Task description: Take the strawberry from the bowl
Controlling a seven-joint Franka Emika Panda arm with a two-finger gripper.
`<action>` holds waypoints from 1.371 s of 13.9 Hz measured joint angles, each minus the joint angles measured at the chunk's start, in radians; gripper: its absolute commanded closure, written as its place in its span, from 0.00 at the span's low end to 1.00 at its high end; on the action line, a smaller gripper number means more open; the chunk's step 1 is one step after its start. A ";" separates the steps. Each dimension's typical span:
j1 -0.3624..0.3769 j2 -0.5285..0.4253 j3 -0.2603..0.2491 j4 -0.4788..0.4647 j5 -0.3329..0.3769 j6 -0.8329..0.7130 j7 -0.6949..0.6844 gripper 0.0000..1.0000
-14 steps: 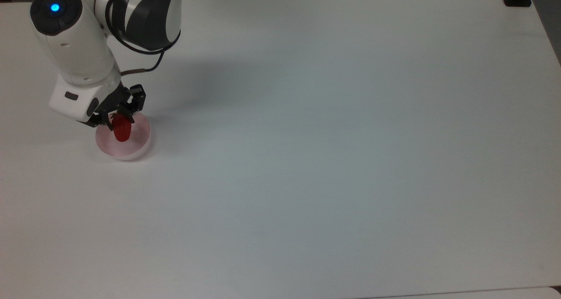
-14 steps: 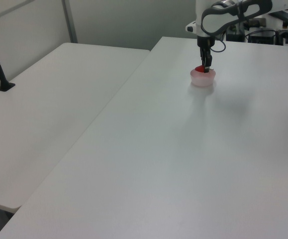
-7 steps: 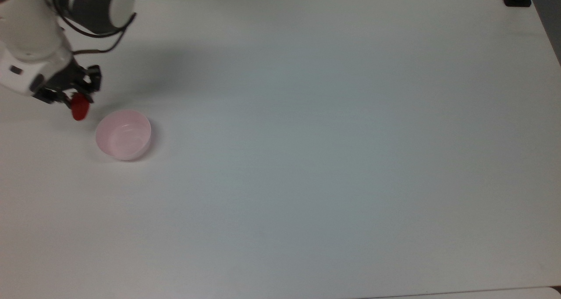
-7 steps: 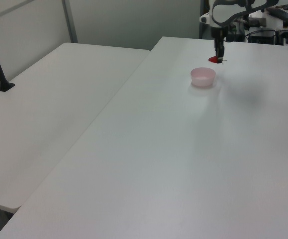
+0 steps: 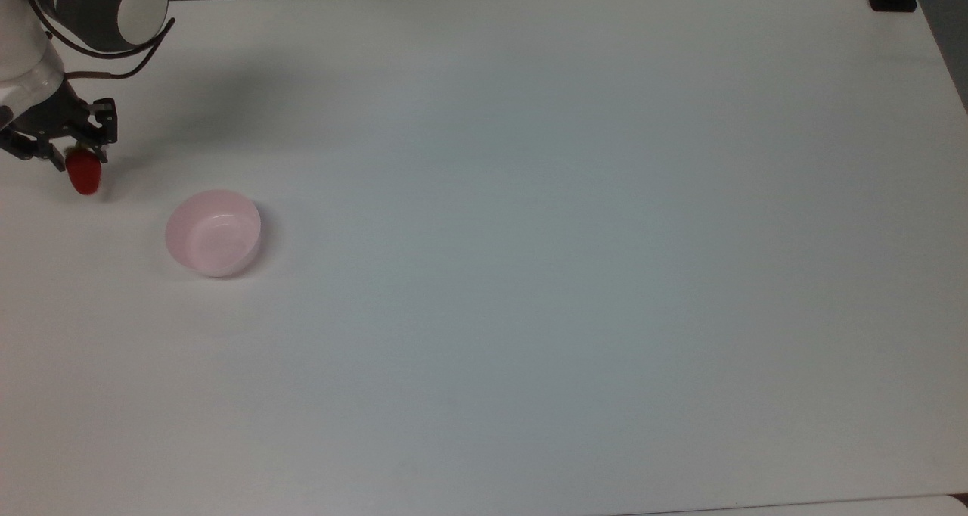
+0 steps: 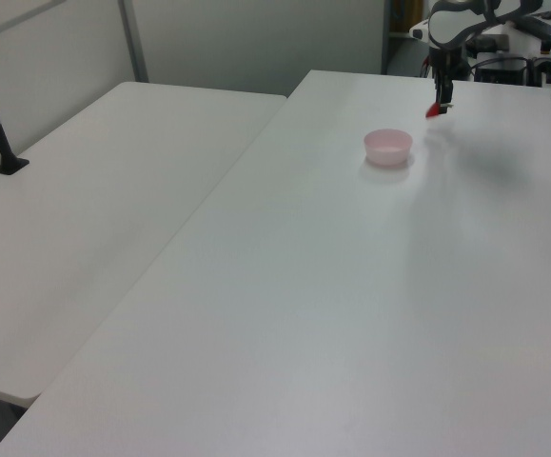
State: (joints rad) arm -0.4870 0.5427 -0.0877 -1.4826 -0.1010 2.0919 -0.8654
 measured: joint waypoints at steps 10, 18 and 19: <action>0.253 -0.276 0.033 0.026 0.008 -0.296 0.528 0.00; 0.585 -0.459 0.033 -0.047 0.004 -0.490 1.047 0.00; 0.585 -0.480 0.033 -0.060 0.004 -0.505 1.047 0.00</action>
